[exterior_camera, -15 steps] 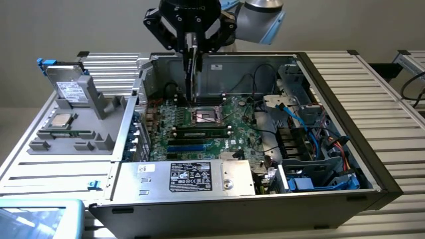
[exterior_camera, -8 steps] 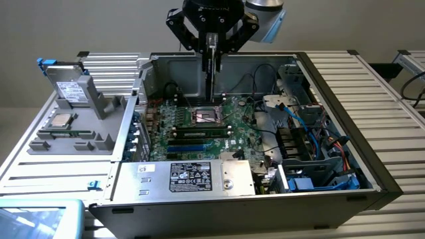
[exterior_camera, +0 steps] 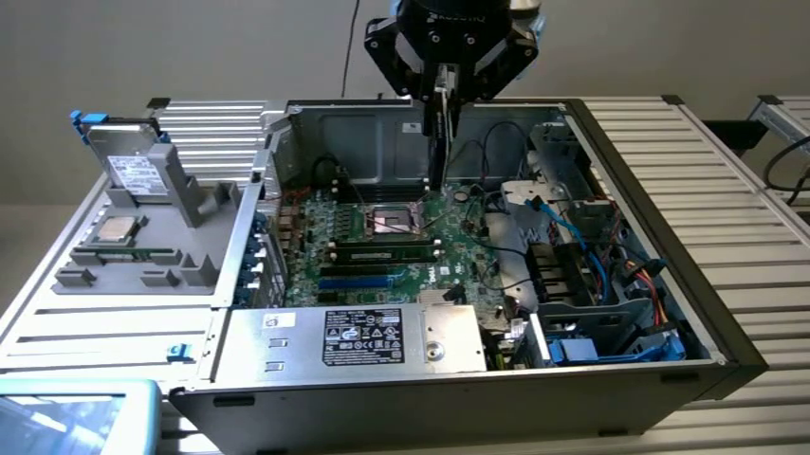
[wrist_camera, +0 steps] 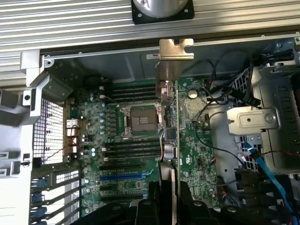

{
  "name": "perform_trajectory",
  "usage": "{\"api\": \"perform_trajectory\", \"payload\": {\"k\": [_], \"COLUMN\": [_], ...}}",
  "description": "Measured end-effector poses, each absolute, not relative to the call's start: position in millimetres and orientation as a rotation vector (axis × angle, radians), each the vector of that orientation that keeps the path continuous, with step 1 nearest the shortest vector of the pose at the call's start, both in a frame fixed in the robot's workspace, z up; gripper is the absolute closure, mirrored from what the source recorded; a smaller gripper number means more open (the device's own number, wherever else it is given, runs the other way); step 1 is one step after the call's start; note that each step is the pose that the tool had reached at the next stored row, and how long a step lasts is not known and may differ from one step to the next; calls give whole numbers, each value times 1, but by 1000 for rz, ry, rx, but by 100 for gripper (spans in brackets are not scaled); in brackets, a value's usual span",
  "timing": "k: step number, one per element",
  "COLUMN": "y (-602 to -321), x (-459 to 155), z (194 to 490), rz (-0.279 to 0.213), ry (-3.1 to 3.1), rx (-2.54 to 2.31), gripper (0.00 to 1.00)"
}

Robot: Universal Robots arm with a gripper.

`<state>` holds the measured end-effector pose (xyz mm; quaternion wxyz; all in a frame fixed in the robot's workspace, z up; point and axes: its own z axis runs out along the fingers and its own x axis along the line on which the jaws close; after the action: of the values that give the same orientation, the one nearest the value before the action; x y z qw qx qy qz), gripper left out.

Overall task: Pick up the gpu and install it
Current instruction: 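Pick up the gpu and move the gpu toward the slot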

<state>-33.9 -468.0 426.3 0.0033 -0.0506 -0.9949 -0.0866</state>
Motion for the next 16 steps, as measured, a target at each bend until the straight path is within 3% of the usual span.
{"api": "perform_trajectory", "payload": {"k": [16], "y": [-462], "x": [-18], "z": [423], "rz": [-274], "ry": [-3119], "rx": [-159], "gripper": [72]}}
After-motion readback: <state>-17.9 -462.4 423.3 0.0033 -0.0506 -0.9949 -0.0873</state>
